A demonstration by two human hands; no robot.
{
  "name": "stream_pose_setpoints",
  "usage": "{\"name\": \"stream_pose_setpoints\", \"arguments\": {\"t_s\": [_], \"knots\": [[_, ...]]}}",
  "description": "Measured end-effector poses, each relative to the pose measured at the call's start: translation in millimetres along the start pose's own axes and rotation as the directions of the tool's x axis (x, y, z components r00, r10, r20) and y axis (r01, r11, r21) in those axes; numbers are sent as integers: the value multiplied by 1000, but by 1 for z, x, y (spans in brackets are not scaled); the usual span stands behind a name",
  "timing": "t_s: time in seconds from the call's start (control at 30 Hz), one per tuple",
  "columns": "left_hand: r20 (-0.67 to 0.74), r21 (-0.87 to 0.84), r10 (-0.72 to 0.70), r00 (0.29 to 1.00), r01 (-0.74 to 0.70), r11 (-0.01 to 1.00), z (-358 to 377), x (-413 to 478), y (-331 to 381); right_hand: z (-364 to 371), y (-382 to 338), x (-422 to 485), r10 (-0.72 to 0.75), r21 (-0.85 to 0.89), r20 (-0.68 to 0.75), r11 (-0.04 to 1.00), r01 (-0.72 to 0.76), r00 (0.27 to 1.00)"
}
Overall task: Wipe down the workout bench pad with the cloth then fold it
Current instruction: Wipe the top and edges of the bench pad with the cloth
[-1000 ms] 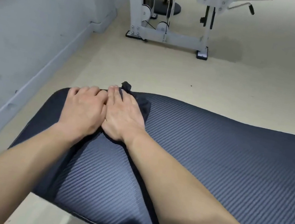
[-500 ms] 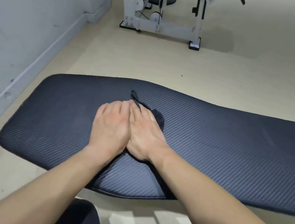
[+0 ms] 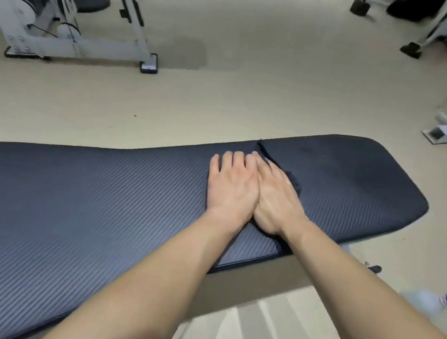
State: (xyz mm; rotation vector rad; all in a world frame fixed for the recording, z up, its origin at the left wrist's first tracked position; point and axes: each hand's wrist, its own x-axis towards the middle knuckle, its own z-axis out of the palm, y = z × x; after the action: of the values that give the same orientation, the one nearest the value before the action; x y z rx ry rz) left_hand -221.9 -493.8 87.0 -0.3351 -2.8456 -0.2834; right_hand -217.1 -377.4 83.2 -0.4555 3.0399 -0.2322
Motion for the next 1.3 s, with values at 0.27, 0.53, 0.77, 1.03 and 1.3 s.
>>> {"name": "stream_pose_setpoints", "arguments": {"t_s": [0.27,0.53,0.77,1.03,1.3], "knots": [[109,70,177,978,-185,980,43,85,145,-11,177,2,155,-76,-38,985,-158,987],[200,60,307,930,-324,944,53,94,219,-15,255,-39,338,-82,-88,935,-345,937],[159,-26,386,909,-387,922,34,41,179,-3,188,-78,361,-104,-73,925,-367,930],[108,75,283,953,-291,954,-18,0,15,7,-2,-41,242,-95,-29,965,-244,970],[151,311,-68,986,17,950,-104,-70,-238,32,-265,56,-42,-61,55,997,46,998]]}}
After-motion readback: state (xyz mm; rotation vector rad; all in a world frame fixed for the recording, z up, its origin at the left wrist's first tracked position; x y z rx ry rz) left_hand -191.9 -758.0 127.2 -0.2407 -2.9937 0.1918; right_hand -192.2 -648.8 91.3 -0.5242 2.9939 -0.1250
